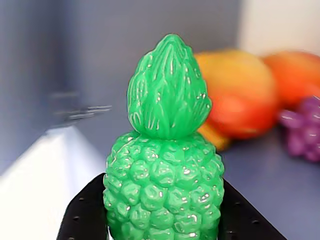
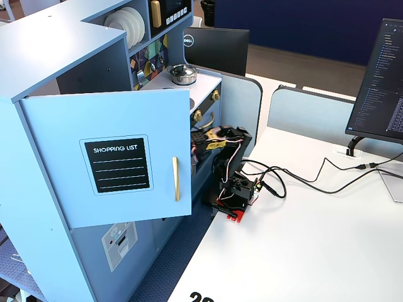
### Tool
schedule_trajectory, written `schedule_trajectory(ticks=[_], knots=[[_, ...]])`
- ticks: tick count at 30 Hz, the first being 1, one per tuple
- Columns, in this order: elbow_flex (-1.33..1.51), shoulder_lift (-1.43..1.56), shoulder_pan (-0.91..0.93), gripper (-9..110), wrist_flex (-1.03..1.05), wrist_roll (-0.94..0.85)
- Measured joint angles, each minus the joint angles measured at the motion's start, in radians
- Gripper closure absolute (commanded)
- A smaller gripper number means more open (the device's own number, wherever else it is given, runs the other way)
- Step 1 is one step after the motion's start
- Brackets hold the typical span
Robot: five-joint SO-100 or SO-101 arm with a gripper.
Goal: Pick up the green pineapple from the left cabinet and place it in the gray recipient
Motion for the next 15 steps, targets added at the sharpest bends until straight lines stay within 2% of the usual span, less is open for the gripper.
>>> schedule_trajectory(ticks=[8, 11, 15], knots=[[0.164, 0.621, -0.077, 102, 0.383, -0.044], [0.166, 0.781, -0.009, 102, 0.471, -0.031], [0.126, 0.865, 0.169, 102, 0.518, 0.011]])
